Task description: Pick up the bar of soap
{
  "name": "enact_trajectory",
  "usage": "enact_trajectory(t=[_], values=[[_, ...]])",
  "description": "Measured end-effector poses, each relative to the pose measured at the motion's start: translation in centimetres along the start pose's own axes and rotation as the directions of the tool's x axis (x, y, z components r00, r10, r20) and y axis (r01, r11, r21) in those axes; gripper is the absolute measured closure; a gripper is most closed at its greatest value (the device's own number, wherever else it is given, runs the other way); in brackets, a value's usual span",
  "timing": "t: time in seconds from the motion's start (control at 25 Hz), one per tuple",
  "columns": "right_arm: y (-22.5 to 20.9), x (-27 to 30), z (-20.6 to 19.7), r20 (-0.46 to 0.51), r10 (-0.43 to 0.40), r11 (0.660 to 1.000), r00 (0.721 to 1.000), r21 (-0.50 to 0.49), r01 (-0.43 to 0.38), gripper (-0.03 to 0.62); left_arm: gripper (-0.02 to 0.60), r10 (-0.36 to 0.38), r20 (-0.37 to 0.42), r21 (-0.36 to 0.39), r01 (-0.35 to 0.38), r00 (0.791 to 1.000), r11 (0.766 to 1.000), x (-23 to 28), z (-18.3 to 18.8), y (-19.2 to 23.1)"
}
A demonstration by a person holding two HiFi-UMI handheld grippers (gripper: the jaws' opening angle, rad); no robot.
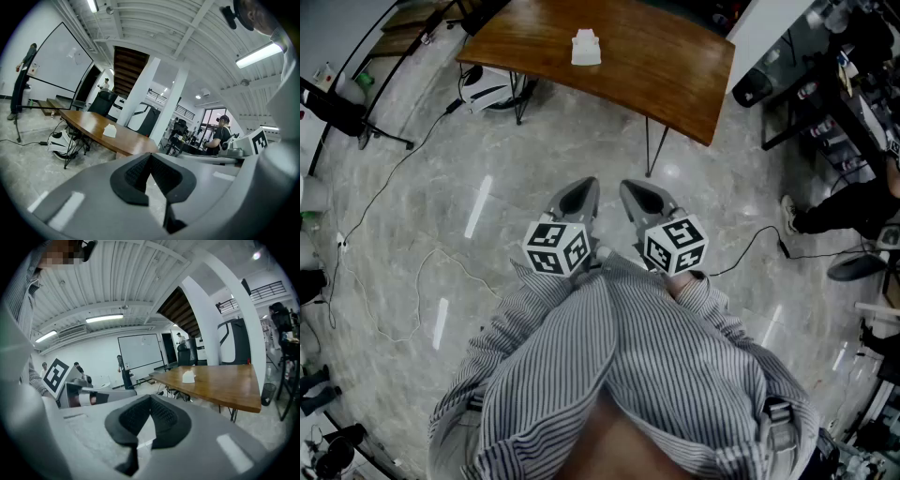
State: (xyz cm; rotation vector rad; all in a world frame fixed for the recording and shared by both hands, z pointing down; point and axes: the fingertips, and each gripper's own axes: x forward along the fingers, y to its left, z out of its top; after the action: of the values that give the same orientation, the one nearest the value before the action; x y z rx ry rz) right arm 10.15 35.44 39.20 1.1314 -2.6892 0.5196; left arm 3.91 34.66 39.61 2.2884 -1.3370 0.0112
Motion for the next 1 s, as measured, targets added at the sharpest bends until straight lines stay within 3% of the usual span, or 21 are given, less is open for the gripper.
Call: enact_trajectory(t=[0.32,1.0], values=[[-2.7,1.4,1.6,0.012,-0.011,1.0,1.0,0.008,0.011,0.592,0.575,0.005,0.001,0.014,-0.005,1.0,1.0,3.0,1.6,1.1],[-7.9,4.2,0.0,-0.035,0.029,0.998,0.999,0.051,-0.027,0.592,0.575,-0.004,-0.039,-0.087,0.001,0.999,0.996,8.5,-0.8,2.1]])
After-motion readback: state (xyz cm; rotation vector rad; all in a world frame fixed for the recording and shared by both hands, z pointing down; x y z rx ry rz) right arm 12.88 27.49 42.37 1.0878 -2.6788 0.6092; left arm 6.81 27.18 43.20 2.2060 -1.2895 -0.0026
